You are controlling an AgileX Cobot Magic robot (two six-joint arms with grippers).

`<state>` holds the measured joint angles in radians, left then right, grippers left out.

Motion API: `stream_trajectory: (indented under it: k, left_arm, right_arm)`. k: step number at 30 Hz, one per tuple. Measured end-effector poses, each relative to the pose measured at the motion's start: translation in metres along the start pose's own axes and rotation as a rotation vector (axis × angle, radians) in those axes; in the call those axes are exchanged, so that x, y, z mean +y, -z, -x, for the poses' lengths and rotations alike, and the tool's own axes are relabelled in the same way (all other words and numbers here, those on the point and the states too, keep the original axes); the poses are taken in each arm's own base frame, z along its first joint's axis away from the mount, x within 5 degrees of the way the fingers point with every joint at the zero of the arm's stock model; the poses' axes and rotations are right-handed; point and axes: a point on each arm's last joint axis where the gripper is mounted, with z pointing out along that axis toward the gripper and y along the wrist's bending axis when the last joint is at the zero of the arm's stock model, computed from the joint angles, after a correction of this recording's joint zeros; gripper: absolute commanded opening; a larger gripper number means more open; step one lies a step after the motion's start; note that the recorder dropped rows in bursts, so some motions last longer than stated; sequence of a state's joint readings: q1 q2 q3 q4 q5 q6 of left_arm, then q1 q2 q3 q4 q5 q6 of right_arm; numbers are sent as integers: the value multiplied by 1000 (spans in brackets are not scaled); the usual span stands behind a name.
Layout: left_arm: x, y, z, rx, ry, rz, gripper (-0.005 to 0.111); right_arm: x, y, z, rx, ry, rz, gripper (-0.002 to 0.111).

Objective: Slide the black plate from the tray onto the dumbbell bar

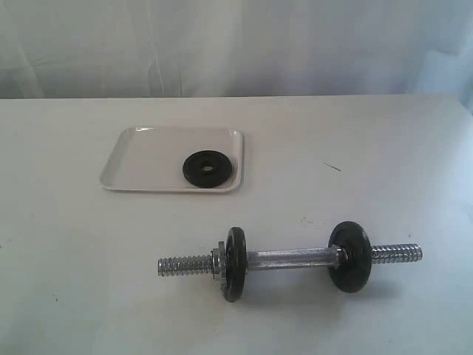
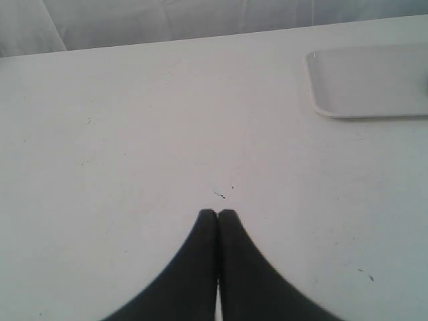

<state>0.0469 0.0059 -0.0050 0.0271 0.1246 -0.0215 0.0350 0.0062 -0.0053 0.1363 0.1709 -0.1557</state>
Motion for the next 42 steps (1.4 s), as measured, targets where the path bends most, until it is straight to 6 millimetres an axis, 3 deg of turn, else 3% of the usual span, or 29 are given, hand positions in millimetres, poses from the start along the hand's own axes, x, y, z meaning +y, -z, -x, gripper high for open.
stream_trajectory:
  k: [14, 19, 34, 42]
  left_arm:
    - [0, 0, 0, 0, 0, 0, 0]
    - [0, 0, 0, 0, 0, 0, 0]
    - [0, 0, 0, 0, 0, 0, 0]
    - [0, 0, 5, -60, 90, 2, 0]
  right_arm:
    - [-5, 5, 28, -318, -53, -49, 0]
    - [-6, 6, 34, -341, -128, -46, 0]
    - [-2, 33, 97, -375, -170, 23, 0]
    - [1, 46, 115, -354, -172, 55, 0]
